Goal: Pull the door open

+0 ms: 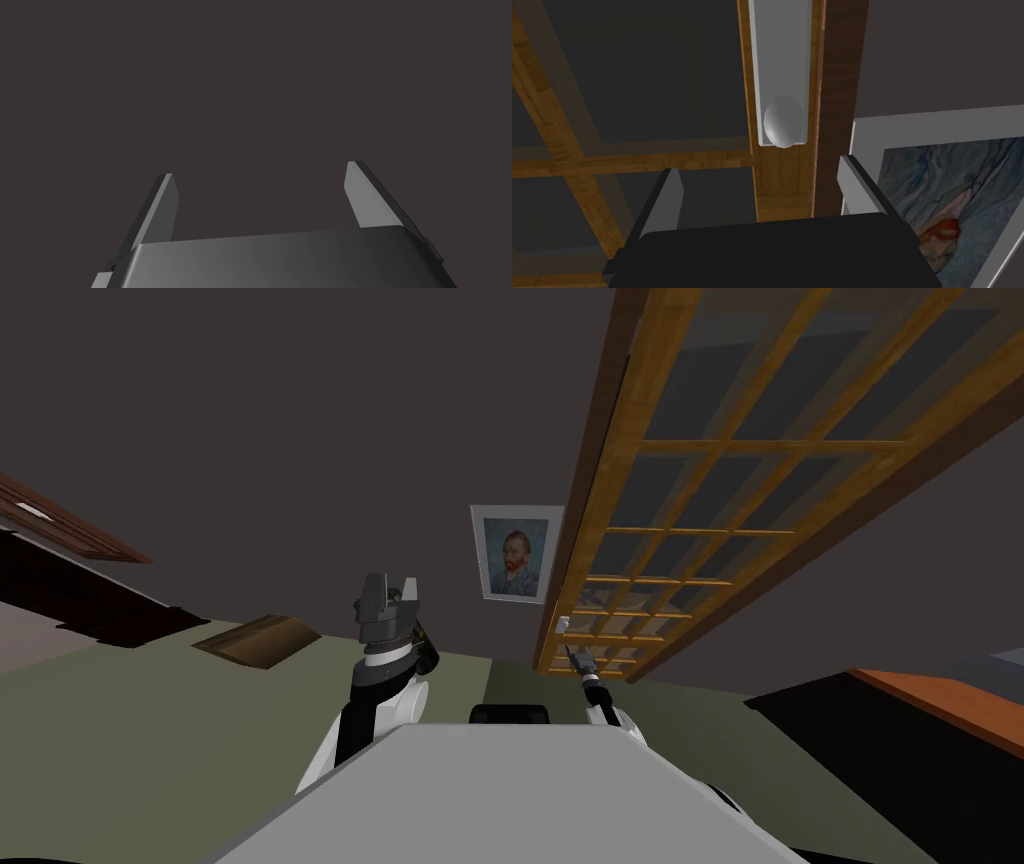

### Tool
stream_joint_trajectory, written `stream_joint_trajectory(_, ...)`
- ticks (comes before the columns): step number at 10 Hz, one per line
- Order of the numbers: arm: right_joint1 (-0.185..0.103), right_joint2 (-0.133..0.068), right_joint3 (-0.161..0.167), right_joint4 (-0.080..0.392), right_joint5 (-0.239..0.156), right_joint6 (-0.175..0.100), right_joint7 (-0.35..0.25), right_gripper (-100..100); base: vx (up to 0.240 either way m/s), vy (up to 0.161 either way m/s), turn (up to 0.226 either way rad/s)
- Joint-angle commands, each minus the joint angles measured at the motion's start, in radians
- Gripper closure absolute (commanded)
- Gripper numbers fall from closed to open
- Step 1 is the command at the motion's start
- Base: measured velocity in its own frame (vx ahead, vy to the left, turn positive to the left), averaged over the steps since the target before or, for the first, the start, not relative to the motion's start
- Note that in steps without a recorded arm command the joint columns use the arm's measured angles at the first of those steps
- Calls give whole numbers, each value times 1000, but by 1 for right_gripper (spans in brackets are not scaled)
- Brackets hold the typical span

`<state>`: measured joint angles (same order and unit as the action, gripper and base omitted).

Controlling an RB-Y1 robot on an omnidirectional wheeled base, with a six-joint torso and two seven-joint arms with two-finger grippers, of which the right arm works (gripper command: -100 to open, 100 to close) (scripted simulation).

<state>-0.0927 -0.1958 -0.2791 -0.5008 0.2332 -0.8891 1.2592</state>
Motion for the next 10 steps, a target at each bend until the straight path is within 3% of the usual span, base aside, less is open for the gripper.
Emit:
stream_joint_trajectory(1, -9, -21, -11, 14, -9, 0, -13, -100, 211, 9, 150)
stream_joint_trajectory(5, -22, -31, -14, 9, -12, -3, -23, -100, 122, 1, 51)
stream_joint_trajectory(6, -43, -31, -13, -1, -13, -7, -28, -100, 120, 21, 111)
stream_joint_trajectory(7, -43, -31, -13, -1, -13, -7, -28, -100, 143, 27, 71)
stream_joint_trajectory(8, -36, -31, -11, -16, -12, 8, -33, -100, 54, 11, -11)
stream_joint_trajectory(9, -36, -31, -11, -16, -12, 8, -33, 100, -12, 0, 8)
stream_joint_trajectory(10, -36, -31, -11, -16, -12, 8, -33, 100, -23, -1, 7)
